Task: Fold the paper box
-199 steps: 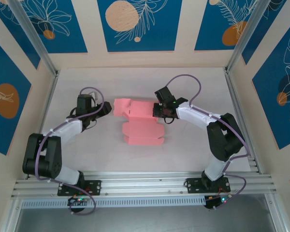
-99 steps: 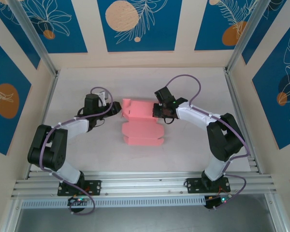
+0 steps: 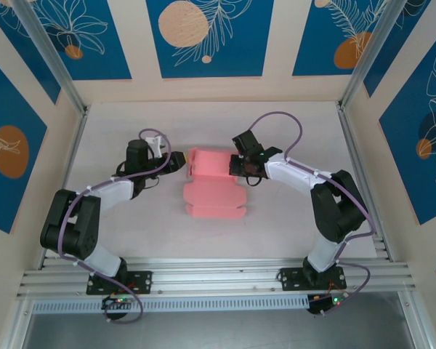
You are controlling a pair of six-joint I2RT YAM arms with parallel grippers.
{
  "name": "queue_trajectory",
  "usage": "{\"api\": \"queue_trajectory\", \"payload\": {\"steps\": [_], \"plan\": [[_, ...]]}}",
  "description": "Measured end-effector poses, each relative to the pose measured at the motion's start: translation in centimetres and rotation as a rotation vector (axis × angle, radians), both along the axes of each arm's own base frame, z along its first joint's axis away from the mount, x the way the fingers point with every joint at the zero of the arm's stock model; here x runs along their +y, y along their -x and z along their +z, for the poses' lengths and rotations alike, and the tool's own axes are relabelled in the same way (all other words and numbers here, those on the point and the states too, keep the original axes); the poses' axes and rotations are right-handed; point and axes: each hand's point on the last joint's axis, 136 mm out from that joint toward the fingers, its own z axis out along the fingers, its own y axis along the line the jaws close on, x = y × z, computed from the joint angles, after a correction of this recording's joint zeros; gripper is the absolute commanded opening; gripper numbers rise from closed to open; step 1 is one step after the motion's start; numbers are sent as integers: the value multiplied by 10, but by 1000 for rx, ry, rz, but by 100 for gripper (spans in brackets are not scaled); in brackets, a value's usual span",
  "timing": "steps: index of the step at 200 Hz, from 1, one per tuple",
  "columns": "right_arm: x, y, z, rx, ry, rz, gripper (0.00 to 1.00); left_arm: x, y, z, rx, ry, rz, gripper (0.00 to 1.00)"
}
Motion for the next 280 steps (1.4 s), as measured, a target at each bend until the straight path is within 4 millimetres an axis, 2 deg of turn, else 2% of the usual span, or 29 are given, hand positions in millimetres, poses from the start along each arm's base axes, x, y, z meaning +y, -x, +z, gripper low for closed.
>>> {"api": "queue_trajectory", "payload": {"steps": [74,118,163,197,233,280], "plan": [[0,-1,-5,10,3,-2,0,-27,26,-4,9,17,-125,43],[2,-1,-4,9,-1,0,0,-28,36,-9,11,-7,-147,40],[4,-2,-3,5,-11,5,0,-27,33,-18,6,-38,-140,37],[4,-2,-3,6,-11,7,0,-34,30,-25,-8,-86,-144,38],[4,-2,-3,4,-8,4,0,-43,27,-27,-64,-211,-136,35],[5,-2,-2,1,-7,6,0,-39,20,-34,-114,-363,-85,33]]}}
